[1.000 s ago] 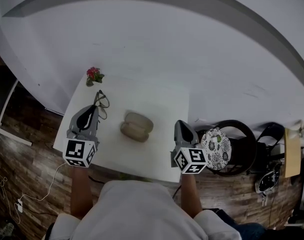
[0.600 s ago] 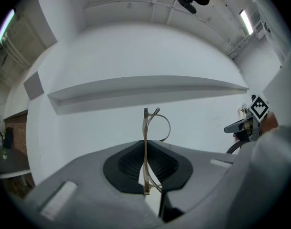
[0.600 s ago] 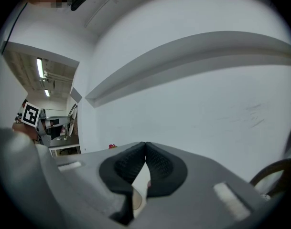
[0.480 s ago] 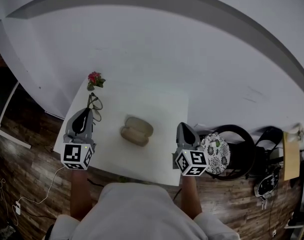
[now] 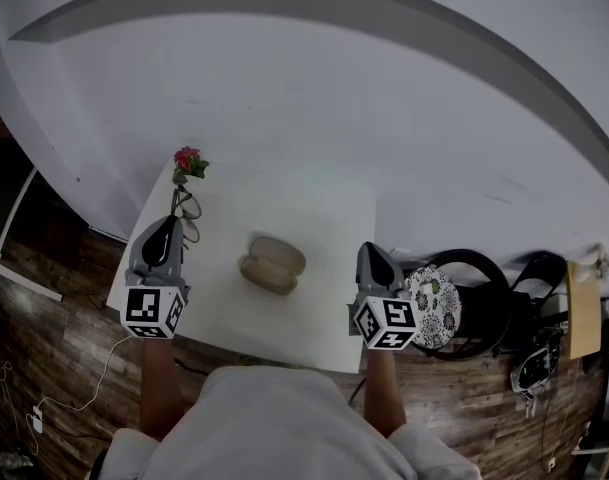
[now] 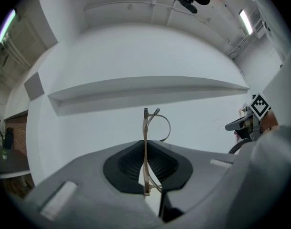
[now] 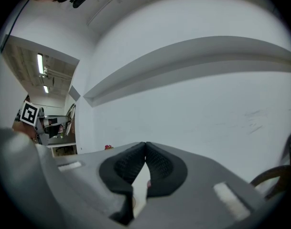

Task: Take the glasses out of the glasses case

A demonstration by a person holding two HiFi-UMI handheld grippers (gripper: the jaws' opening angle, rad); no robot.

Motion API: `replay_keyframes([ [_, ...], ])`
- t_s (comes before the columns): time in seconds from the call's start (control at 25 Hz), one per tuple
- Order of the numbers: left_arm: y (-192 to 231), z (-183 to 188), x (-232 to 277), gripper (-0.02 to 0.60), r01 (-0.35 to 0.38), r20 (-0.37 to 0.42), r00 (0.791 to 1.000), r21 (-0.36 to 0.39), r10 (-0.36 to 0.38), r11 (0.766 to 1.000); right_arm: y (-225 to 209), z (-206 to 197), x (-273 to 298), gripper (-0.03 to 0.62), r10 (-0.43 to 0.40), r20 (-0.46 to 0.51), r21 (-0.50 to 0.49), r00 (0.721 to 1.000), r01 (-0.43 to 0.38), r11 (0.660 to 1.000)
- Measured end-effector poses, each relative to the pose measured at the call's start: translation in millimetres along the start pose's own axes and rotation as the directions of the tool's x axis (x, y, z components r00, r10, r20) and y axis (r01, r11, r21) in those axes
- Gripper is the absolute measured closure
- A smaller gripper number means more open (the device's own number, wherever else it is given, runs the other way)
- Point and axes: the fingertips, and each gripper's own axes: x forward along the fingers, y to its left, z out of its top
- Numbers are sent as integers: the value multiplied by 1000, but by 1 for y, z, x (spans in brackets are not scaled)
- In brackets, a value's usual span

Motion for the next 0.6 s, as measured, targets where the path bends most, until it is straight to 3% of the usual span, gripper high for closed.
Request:
replay_keyframes([
  [0.6,4,1,13,558,-14,7,1000,10,14,1000,-10,6,17,592,6,8,-11,1000,-6,1000],
])
